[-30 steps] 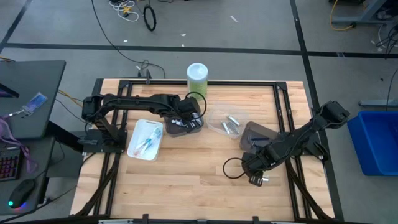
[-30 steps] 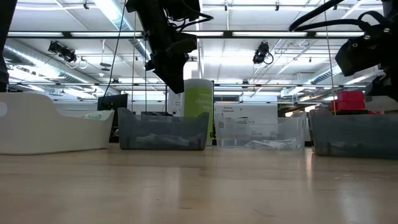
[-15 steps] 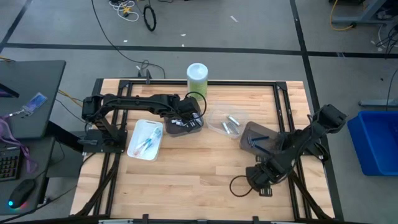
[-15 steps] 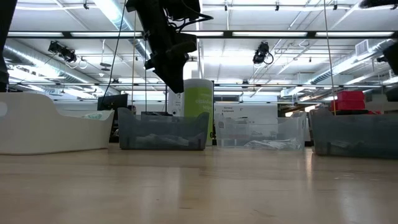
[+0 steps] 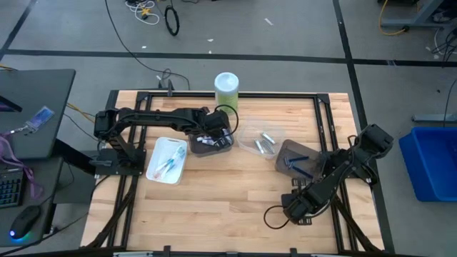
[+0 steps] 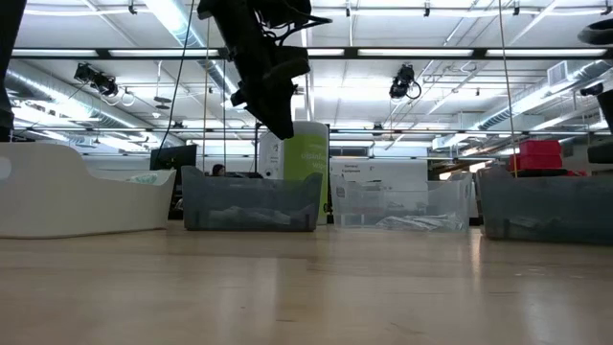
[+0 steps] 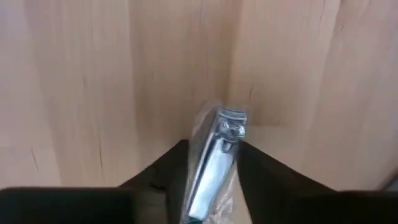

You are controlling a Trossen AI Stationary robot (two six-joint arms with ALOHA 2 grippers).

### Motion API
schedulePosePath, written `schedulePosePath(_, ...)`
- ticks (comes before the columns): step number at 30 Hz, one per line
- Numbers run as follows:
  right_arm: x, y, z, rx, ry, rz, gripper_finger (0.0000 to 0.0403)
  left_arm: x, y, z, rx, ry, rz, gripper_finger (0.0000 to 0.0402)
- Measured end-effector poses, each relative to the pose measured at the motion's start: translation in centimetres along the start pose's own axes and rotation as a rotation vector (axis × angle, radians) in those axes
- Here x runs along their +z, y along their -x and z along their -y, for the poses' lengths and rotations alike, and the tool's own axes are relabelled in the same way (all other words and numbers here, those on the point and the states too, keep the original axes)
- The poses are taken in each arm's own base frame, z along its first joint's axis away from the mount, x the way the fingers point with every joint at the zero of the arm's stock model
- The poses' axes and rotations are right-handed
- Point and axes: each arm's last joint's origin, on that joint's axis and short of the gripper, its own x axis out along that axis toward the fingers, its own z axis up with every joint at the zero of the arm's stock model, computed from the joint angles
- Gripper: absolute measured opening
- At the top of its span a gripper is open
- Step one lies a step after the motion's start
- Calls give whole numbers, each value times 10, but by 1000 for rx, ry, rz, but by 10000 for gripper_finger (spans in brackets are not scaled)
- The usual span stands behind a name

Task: Pick & Place Travel size toiletries
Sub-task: Put the nail cutter into the transparent bin

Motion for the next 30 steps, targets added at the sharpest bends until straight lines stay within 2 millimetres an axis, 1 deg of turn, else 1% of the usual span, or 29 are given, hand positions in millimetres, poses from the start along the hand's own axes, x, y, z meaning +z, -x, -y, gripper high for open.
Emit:
schedulePosePath(5, 2, 2, -2, 6, -13, 12, 73, 0, 1, 2, -5, 18, 7, 116)
schedulePosePath(7, 5, 5, -4, 9, -43, 5, 54, -1, 1, 4, -7, 33, 1, 116)
schedulePosePath(9, 9, 10, -7, 16, -67, 6, 50, -3, 6, 5, -9, 42, -9, 116)
schedulePosePath(11, 18, 19, -15, 59, -62, 50, 50, -4, 13, 8, -21, 50, 1, 116)
schedulePosePath(14, 31, 36, -21, 63, 30, 146, 52, -9, 26, 13, -33, 40, -10, 116)
schedulePosePath(16, 41, 47, -22, -23, 123, 234, 59, -12, 36, 15, -39, 34, -8, 116)
schedulePosePath(18, 50, 60, -19, -199, 194, 358, 64, -14, 48, 15, -53, 25, 7, 116)
schedulePosePath(20, 58, 69, -11, -469, 223, 490, 65, -16, 62, 13, -68, 21, 19, 116)
schedulePosePath(22, 68, 78, -4, -715, 208, 628, 64, -18, 74, 10, -87, 6, 32, 116)
schedulePosePath(23, 73, 82, 1, -825, 197, 671, 64, -19, 80, 8, -96, -3, 31, 116)
schedulePosePath(25, 82, 87, 14, -980, 181, 681, 64, -22, 93, 4, -114, -6, 37, 116)
schedulePosePath(28, 96, 87, 42, -1023, 101, 630, 65, -26, 107, 0, -122, 9, 52, 116)
schedulePosePath(30, 106, 84, 68, -946, 16, 575, 65, -27, 113, -2, -131, 11, 68, 116)
